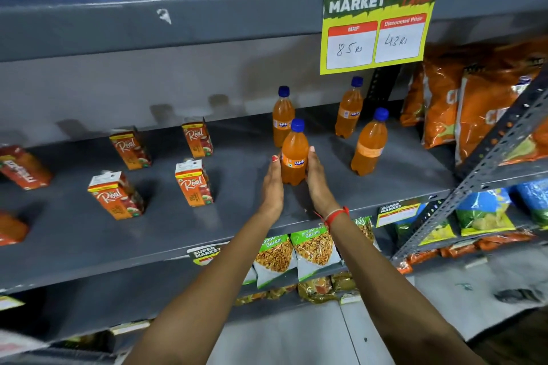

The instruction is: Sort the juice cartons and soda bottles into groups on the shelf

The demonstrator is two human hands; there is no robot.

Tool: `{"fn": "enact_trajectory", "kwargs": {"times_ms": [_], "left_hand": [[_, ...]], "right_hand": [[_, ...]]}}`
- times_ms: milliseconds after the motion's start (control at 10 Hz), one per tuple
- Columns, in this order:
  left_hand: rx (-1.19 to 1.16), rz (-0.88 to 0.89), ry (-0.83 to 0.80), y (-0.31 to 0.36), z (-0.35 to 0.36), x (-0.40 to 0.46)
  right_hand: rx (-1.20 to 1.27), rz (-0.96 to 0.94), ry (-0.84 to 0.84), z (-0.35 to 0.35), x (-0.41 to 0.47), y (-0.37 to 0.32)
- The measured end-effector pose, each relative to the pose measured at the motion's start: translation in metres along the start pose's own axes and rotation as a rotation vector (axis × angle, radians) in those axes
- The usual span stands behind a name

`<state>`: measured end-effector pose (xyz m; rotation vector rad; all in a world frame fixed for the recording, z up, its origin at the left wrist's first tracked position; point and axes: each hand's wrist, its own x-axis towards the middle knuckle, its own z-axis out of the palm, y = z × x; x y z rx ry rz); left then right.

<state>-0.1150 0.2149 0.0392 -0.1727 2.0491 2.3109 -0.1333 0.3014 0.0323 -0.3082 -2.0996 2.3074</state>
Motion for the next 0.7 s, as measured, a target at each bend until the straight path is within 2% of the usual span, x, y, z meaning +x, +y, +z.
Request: {"fn": "enact_trajectory", "kwargs": {"times_ms": [400,600,700], "left_hand": [[0.085,-0.052,-0.008,0.005,-0.002,-0.01],[0.114,-0.043,-0.011,0.009,-0.004,-0.015],[0.152,-0.021,0.014,0.01,-0.003,-0.017]], "right_hand": [[0.041,-0.007,0.033,0.0,-0.006,-0.002],[0.042,0.004,0.024,-0.001,-0.009,-0.003],[0.051,-0.018,0.071,-0.002,-0.015,-0.003]]}}
